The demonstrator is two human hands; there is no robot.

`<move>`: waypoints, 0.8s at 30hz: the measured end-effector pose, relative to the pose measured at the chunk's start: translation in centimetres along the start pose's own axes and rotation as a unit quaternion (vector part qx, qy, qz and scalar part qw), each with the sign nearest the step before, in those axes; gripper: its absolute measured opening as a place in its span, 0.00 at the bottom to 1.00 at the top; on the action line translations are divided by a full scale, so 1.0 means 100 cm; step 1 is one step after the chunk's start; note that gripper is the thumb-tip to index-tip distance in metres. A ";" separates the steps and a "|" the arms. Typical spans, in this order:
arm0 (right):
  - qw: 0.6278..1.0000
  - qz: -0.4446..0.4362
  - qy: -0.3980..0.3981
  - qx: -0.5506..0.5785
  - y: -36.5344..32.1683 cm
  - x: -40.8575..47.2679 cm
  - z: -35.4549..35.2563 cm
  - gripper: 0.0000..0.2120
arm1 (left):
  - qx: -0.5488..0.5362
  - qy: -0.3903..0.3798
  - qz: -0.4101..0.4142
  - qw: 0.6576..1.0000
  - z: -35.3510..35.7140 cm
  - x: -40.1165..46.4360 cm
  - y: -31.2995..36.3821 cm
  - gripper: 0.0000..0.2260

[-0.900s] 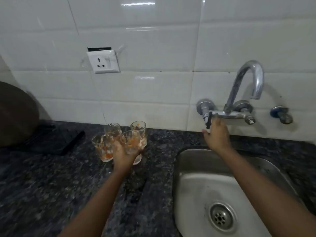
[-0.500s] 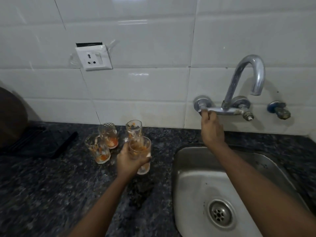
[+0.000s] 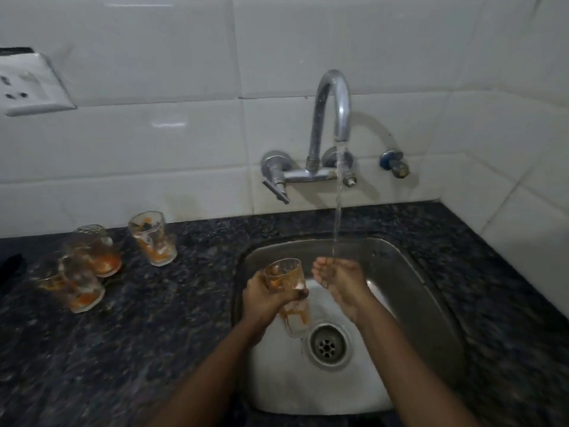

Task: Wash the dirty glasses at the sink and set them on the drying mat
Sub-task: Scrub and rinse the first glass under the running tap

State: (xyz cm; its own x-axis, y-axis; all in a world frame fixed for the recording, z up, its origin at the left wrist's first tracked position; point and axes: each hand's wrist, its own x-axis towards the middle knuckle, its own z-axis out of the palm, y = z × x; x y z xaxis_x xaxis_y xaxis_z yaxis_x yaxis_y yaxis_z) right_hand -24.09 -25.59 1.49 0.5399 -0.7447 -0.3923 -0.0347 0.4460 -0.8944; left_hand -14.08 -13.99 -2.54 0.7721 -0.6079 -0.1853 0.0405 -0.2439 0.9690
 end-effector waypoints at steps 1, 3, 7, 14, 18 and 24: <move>1.000 0.004 -0.010 -0.026 0.006 -0.006 -0.008 0.07 | -0.019 -0.014 -0.020 1.000 0.011 -0.003 -0.003 0.23; 0.991 -0.015 -0.047 -0.126 0.018 -0.015 -0.026 0.06 | -0.048 -0.034 -0.044 0.997 0.029 -0.008 -0.006 0.17; 0.932 -0.063 -0.179 -0.308 0.028 -0.026 -0.061 0.36 | -0.084 -0.094 -0.084 0.988 0.052 -0.007 -0.001 0.13; 0.886 -0.099 -0.123 -0.436 0.033 -0.021 -0.064 0.49 | -0.049 -0.108 -0.129 0.985 0.073 0.002 0.013 0.29; 0.825 -0.136 -0.036 -0.548 0.041 -0.019 -0.052 0.52 | 0.030 0.011 -0.029 0.999 0.082 0.003 0.015 0.26; 0.553 -0.323 0.131 -0.757 0.048 -0.030 -0.053 0.40 | 0.129 0.021 0.092 0.987 0.090 0.011 0.028 0.20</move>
State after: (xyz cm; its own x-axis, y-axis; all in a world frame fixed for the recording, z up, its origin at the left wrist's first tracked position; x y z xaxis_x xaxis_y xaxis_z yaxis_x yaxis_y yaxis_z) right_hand -30.38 -23.82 -2.78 0.7174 -0.6410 0.2729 -0.6772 -0.7335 0.0575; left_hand -18.82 -22.19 -1.47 0.7771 -0.6294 0.0011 -0.2606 -0.3201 0.9108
